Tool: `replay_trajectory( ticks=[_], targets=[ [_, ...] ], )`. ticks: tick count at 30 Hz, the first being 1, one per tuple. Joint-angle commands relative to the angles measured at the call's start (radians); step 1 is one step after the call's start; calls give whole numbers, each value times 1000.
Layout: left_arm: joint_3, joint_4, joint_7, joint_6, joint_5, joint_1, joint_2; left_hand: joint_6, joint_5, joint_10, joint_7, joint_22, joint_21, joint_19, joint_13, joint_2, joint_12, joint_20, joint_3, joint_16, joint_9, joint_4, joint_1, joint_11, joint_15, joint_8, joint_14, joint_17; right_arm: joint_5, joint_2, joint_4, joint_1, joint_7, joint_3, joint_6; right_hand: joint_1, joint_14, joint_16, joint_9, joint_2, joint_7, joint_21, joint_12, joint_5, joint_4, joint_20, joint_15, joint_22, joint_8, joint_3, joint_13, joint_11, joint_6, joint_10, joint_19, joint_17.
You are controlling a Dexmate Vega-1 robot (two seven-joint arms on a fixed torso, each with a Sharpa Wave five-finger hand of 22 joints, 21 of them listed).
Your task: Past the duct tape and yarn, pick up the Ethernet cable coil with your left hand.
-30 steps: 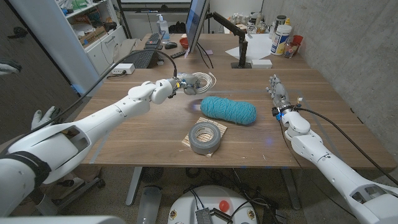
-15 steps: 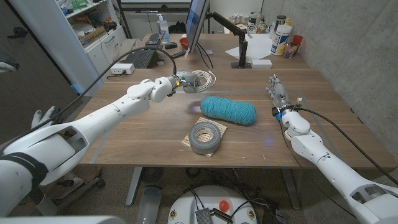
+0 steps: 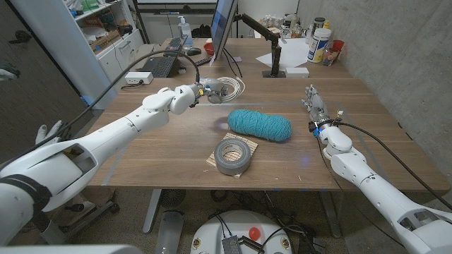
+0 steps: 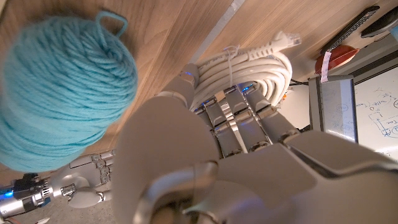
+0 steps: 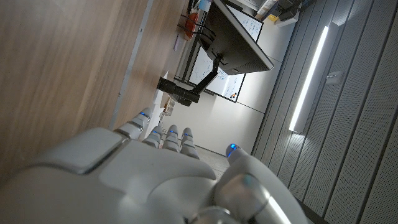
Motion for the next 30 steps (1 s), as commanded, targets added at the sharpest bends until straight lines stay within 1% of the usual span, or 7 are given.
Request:
replay_trajectory(
  ticks=[1,5,8,9,18,26,30],
  targets=[
    [-12,-29,-14,15,9,5,3,23,5,47,-20,2,9,-8,33,118,25,1,17,-4,74,21,111,-34,-137,9,13,7,-2,1,4,2,5,-2,5,-4,-6,6,5,81,1,3,-2,-3,0,1,-36,4,2,10,3,1,6,-5,-4,2],
    [-15,-37,-15,18,12,6,4,23,5,43,-19,1,12,-8,33,118,26,1,17,-6,73,22,111,-38,-137,11,15,9,-1,1,2,1,3,-1,2,-4,-6,6,5,81,1,3,-2,-3,0,0,-37,4,2,10,3,-1,7,-5,-4,2],
    [-17,-43,-17,22,14,9,6,23,5,43,-19,1,13,-9,32,118,26,1,17,-7,72,22,111,-38,-136,12,16,10,0,1,1,1,3,-1,3,-4,-6,7,5,81,2,3,-2,-3,0,1,-35,4,2,10,3,1,8,-5,-4,2],
    [-18,-49,-21,25,14,12,7,22,5,44,-19,1,14,-9,32,118,28,2,16,-8,72,21,111,-34,-137,11,16,11,1,1,1,1,3,0,2,-4,-5,7,5,80,2,3,-2,-3,0,1,-36,4,2,10,3,1,9,-5,-4,2],
    [-28,-76,-28,41,21,22,15,23,6,43,-20,0,22,-11,28,117,31,1,16,-16,68,22,110,-38,-137,16,17,16,4,1,2,2,5,1,-1,-4,-6,6,5,81,2,3,-2,-3,0,1,-36,4,3,11,3,0,10,-5,-4,2],
    [-33,-71,-22,42,16,20,6,24,6,42,-18,-2,29,-14,26,118,35,1,16,-21,65,23,108,-35,-137,20,22,21,4,5,12,8,14,-1,9,-4,-6,7,5,81,2,3,-2,-3,0,0,-36,4,2,11,3,0,10,-5,-4,2],
    [-22,-53,-27,34,21,8,-6,21,6,41,-19,-2,32,-15,24,117,37,1,16,-24,64,22,109,-37,-137,21,22,24,5,5,11,8,8,0,3,-4,-6,7,5,81,2,4,-2,-3,0,0,-37,4,2,11,3,-3,11,-5,-2,2]
  ],
)
